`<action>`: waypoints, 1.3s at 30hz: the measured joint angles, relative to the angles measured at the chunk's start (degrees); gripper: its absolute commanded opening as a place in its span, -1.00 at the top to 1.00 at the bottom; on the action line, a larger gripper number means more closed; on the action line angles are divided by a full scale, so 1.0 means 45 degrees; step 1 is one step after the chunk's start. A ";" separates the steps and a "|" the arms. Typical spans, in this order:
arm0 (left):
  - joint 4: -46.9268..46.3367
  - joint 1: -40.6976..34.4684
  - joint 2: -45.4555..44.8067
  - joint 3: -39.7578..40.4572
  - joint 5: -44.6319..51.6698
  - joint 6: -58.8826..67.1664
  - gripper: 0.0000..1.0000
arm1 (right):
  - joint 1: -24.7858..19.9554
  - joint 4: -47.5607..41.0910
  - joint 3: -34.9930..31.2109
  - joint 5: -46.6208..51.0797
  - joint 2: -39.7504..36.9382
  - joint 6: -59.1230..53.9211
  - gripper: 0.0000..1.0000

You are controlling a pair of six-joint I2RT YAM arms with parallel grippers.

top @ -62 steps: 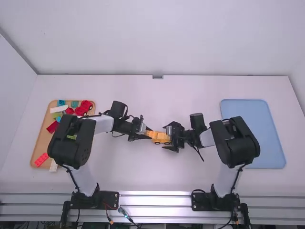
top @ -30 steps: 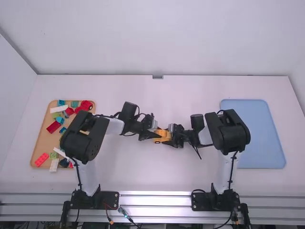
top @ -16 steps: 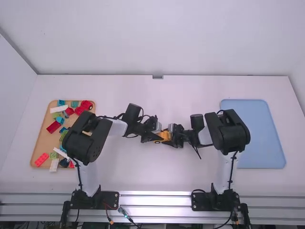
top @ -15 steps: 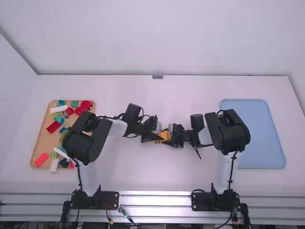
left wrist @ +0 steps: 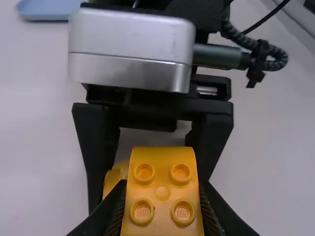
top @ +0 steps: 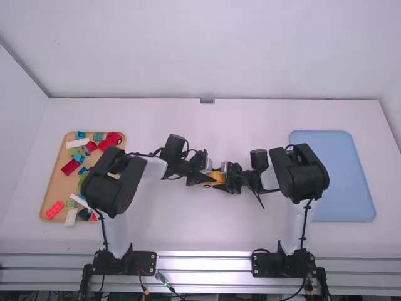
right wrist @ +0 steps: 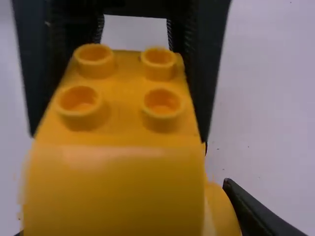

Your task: Assemble lego blocks to make yellow taxi

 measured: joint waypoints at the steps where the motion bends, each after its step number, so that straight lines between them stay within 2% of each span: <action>1: -0.0165 0.0005 -0.0126 0.0000 -0.0131 -0.0005 0.97 | 0.0000 0.0005 0.0000 -0.0005 0.0000 0.0024 0.01; 6: -0.0777 0.0005 -0.0301 -0.0005 -0.0850 0.0180 0.97 | 0.0000 0.0005 0.0000 0.0000 0.0000 -0.0005 0.01; 10: 0.0486 0.0005 -0.0306 -0.0505 -0.1316 0.0194 0.97 | 0.0005 0.0000 0.0005 0.0005 0.0000 -0.0015 0.01; 15: 0.3196 0.0000 -0.0306 -0.1768 -0.1501 -0.0272 0.97 | 0.0024 0.0000 0.0005 -0.0005 0.0000 -0.0024 0.01; 20: 0.4114 0.0005 -0.0306 -0.2351 -0.1486 -0.0923 0.97 | 0.0024 0.0000 0.0005 -0.0010 0.0000 -0.0029 0.01; 25: 0.3847 0.0005 -0.0316 -0.2331 -0.1394 -0.1151 0.97 | 0.0136 0.0005 0.0005 0.0024 0.0000 0.0000 0.00; 29: 0.2871 0.0005 -0.0316 -0.1817 -0.1418 -0.1064 0.97 | 0.0534 0.0010 0.0005 0.0019 0.0000 -0.0019 0.00; 39: 0.3050 0.0087 -0.0316 -0.1802 -0.1520 -0.1258 0.97 | 0.0641 0.0078 0.0010 0.0112 0.0000 0.0010 0.01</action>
